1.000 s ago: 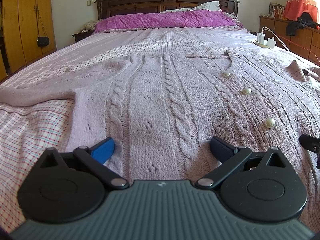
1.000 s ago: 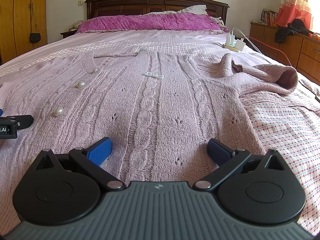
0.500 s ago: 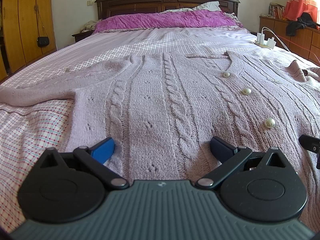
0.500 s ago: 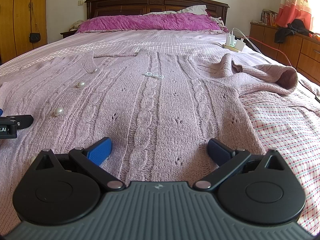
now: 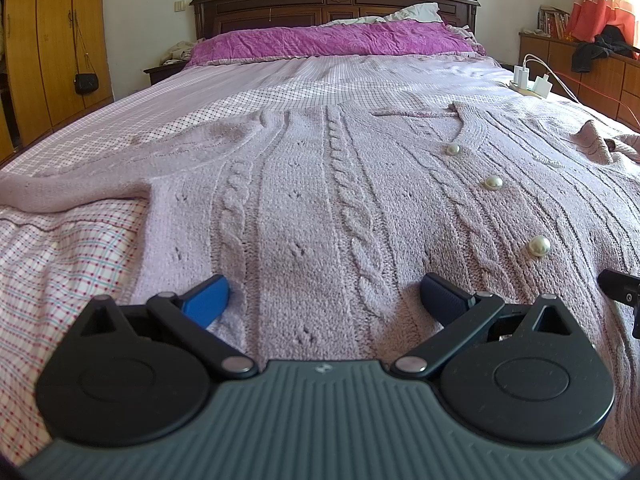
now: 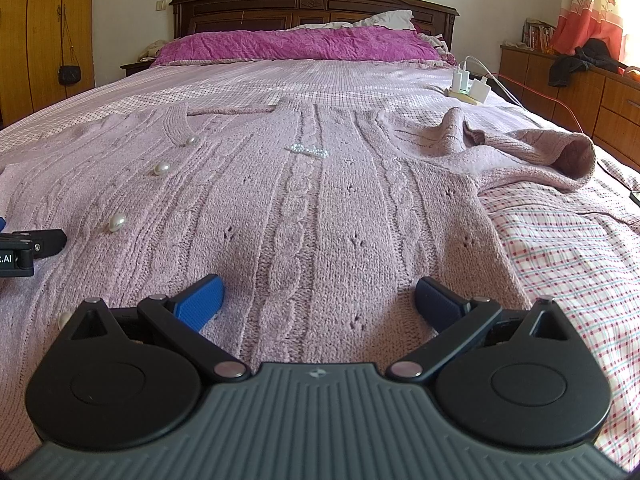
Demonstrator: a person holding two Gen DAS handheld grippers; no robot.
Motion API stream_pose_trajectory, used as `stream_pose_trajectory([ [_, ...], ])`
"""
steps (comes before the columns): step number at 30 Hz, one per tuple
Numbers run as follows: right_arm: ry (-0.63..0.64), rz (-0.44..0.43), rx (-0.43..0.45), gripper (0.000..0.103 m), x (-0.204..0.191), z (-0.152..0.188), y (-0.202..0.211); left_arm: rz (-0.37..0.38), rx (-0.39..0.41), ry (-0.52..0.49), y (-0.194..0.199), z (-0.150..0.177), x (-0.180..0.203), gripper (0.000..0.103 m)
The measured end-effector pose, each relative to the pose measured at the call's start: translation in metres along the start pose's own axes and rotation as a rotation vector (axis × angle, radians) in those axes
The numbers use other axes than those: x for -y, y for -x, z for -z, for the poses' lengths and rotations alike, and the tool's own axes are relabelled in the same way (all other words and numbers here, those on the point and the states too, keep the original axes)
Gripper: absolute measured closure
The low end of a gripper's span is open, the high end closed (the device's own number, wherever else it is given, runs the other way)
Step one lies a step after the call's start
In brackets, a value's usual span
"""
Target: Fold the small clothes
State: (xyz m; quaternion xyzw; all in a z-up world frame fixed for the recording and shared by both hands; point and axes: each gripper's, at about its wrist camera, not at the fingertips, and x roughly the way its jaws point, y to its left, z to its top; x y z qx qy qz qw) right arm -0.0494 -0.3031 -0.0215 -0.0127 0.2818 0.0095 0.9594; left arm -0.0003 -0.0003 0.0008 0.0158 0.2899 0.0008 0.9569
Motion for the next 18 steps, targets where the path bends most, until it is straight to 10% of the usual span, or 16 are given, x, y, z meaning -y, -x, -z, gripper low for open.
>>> stream_pose_trajectory([
  [18, -0.004, -0.003, -0.001, 0.0, 0.002, -0.0012, 0.0002, 0.005, 0.001, 0.007, 0.0007, 0.0005, -0.001, 0.0],
])
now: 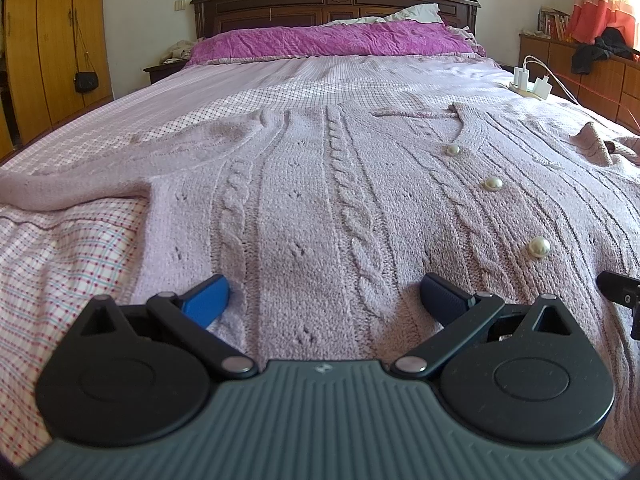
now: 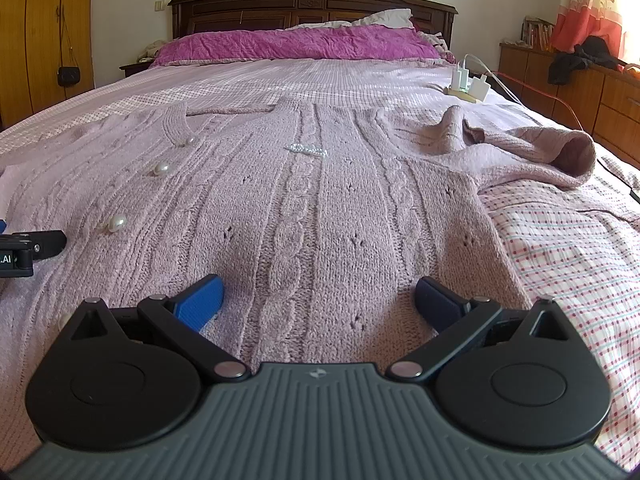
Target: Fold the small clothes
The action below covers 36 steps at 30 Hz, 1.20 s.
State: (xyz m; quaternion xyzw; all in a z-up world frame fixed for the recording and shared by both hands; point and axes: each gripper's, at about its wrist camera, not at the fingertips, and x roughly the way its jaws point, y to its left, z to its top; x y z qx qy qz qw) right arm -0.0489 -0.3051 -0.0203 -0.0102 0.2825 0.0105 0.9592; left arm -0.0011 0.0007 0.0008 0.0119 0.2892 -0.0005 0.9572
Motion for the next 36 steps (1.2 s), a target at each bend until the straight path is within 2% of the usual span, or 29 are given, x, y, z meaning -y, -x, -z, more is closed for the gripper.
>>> stream_pose_trajectory([
  [10, -0.008, -0.008, -0.007, 0.0, -0.001, 0.001, -0.003, -0.005, 0.006, 0.012, -0.001, 0.0, 0.0, 0.0],
  [17, -0.042, -0.046, -0.029, 0.0, 0.006, -0.003, 0.003, -0.006, -0.022, 0.0, 0.001, -0.005, 0.001, 0.0],
  [25, -0.201, -0.171, -0.053, 0.0, 0.036, -0.023, 0.016, 0.023, -0.095, 0.056, 0.009, -0.023, -0.004, 0.0],
  [36, -0.311, -0.211, -0.01, 0.0, 0.089, -0.065, 0.012, 0.02, -0.046, 0.061, 0.018, -0.052, -0.003, 0.0],
])
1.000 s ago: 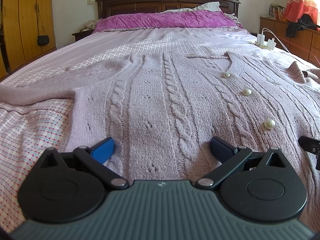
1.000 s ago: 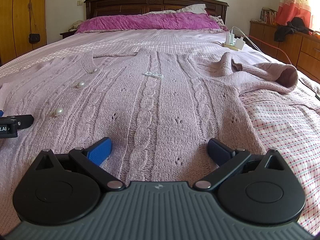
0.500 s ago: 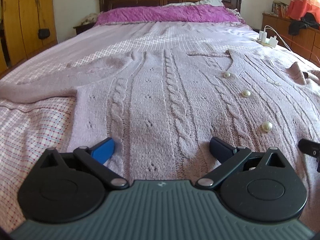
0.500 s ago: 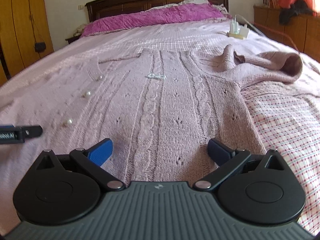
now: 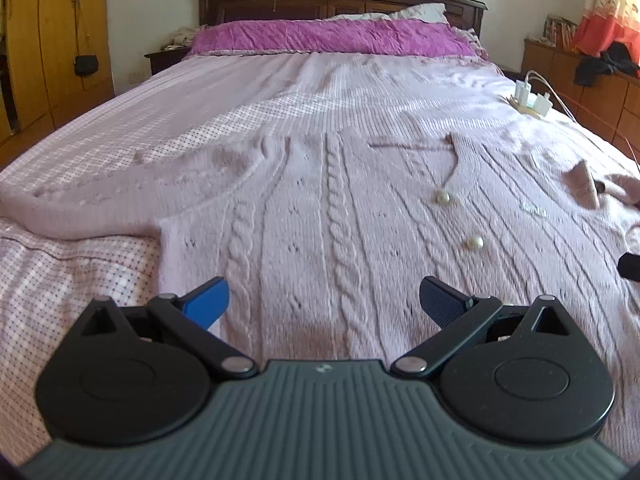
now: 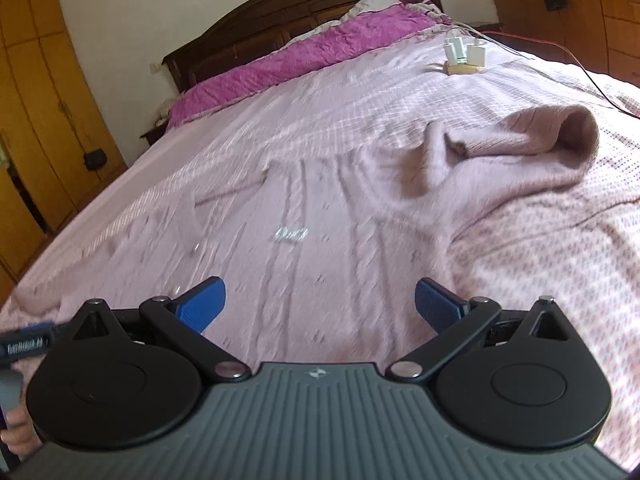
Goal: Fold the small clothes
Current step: 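Move the right gripper to the cardigan sleeve cuff and close on it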
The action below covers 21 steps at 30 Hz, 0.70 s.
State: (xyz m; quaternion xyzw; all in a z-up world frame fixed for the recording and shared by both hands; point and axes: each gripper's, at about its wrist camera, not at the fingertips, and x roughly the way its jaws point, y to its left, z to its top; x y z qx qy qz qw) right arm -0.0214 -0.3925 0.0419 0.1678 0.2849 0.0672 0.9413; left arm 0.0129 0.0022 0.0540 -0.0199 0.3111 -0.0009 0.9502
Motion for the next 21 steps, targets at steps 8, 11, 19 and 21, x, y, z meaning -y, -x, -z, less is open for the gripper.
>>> stream_pose_trajectory([
  [8, -0.091, 0.037, 0.059, 0.0, 0.05, -0.045, -0.011, -0.023, -0.028, 0.006, -0.01, -0.003, 0.001, 0.0],
  [11, -0.144, 0.069, 0.073, 0.0, 0.07, -0.06, -0.019, -0.028, -0.033, 0.008, -0.012, -0.004, 0.002, 0.0],
  [19, -0.306, 0.152, 0.097, 0.0, 0.126, -0.087, -0.044, -0.043, -0.041, 0.003, -0.015, -0.005, 0.005, 0.0],
  [21, -0.335, 0.158, 0.095, 0.0, 0.137, -0.093, -0.052, -0.047, -0.039, 0.001, -0.015, -0.005, 0.006, 0.0],
])
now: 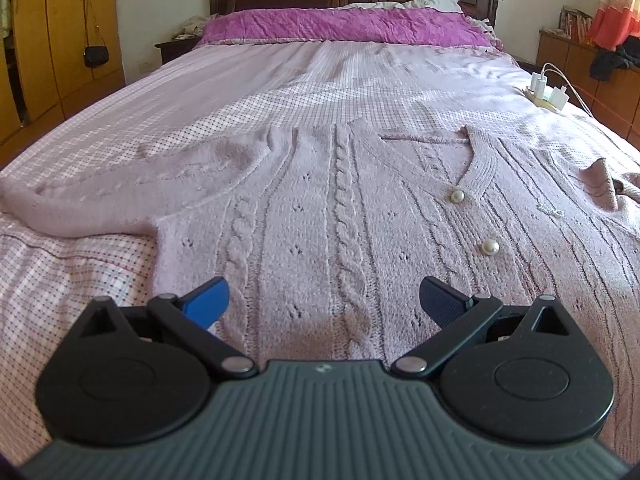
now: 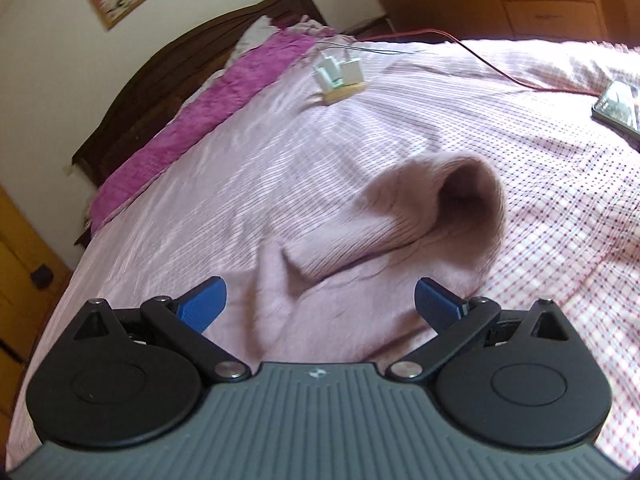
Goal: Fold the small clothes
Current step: 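Move the right gripper to the cardigan sleeve cuff and close on it, then lift the sleeve with the right gripper and lay it across the cardigan body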
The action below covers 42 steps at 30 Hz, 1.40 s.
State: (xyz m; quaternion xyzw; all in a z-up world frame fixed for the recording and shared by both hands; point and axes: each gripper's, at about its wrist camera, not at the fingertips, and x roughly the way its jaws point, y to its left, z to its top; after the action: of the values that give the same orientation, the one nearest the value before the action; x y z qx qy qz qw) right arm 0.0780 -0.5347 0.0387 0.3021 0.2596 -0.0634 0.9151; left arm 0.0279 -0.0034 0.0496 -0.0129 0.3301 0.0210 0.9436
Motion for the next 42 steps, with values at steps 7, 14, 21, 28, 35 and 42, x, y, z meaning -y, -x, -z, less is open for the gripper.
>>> stream_pose_trajectory([
  [7, -0.001, 0.058, -0.017, 0.002, 0.003, -0.016, -0.042, -0.01, -0.014, -0.001, -0.004, 0.001, 0.002, 0.0],
  [14, 0.056, 0.136, -0.036, 0.01, -0.004, -0.021, -0.08, -0.022, -0.016, -0.007, -0.004, 0.003, 0.001, 0.0],
  [21, 0.116, 0.207, -0.009, 0.053, -0.006, -0.019, -0.09, -0.035, -0.025, 0.006, -0.006, 0.003, -0.004, 0.0],
  [28, 0.094, 0.134, 0.022, 0.08, -0.007, -0.025, -0.068, -0.032, -0.019, 0.001, -0.005, 0.004, -0.005, 0.0],
  [35, 0.083, 0.013, 0.09, 0.081, -0.021, -0.028, -0.027, -0.03, -0.014, 0.012, -0.003, 0.003, -0.007, 0.0],
  [42, 0.054, -0.092, 0.091, 0.081, -0.04, -0.029, 0.006, -0.026, -0.003, 0.023, 0.001, 0.002, -0.011, 0.0],
])
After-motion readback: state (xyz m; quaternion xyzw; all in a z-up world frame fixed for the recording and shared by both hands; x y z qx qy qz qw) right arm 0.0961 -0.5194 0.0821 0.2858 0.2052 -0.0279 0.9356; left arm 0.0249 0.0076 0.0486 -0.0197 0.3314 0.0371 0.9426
